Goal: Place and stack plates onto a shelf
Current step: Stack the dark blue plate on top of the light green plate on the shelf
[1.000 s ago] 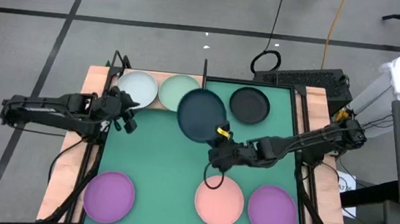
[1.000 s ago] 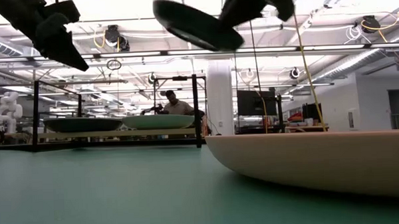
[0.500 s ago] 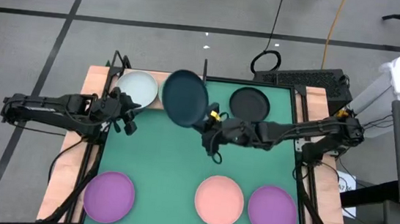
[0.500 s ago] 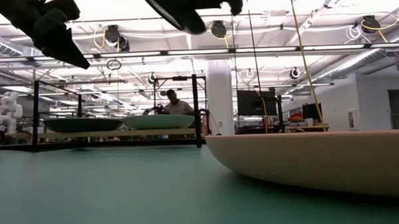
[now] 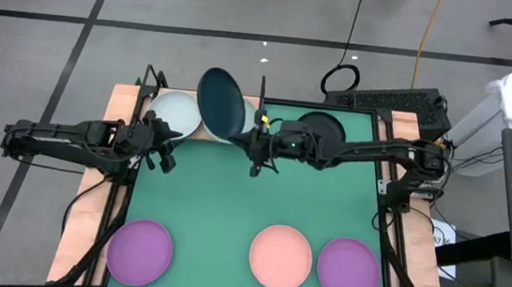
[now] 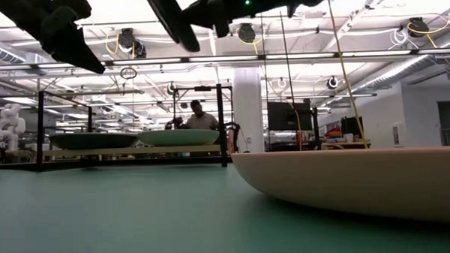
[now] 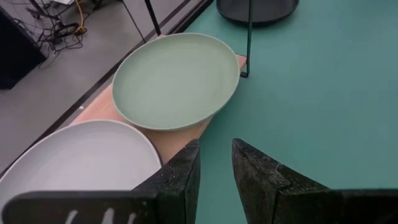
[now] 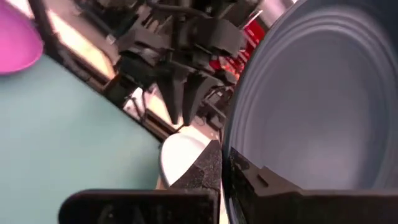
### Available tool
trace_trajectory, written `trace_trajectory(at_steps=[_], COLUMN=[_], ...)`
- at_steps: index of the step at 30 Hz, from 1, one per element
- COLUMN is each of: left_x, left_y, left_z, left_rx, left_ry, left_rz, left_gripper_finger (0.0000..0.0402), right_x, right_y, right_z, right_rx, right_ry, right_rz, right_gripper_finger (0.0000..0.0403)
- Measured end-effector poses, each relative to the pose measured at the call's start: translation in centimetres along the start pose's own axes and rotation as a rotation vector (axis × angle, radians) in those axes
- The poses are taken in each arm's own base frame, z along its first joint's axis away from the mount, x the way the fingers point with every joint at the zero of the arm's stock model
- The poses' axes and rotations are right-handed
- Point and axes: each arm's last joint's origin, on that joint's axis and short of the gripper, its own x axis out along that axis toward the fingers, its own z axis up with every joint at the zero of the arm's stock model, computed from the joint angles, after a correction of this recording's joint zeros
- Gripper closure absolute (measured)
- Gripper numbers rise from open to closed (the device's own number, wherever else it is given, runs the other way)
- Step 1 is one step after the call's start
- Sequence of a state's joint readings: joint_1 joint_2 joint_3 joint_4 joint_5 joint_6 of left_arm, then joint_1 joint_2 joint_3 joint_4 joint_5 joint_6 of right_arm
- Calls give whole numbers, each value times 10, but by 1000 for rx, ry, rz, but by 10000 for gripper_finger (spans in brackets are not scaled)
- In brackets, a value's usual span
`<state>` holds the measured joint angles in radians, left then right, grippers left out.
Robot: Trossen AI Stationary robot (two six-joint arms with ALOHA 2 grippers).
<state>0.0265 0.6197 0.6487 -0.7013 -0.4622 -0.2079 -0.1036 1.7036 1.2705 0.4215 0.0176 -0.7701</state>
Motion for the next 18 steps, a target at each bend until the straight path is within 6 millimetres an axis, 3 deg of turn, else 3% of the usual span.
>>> trace_trajectory(at_steps=[10,18], left_x=[0,0], left_y=[0,0], left_z=[0,0], left_rx=[3,3], left_ry=[0,0], left_rz=[0,0], left_gripper_finger=[302,302], right_x=[25,33], right_y=[-1,2], right_z=[-48,-71], right_rx=[86,139], right_ry=[7,23], right_rz=[-16,23], right_gripper_finger=[403,403])
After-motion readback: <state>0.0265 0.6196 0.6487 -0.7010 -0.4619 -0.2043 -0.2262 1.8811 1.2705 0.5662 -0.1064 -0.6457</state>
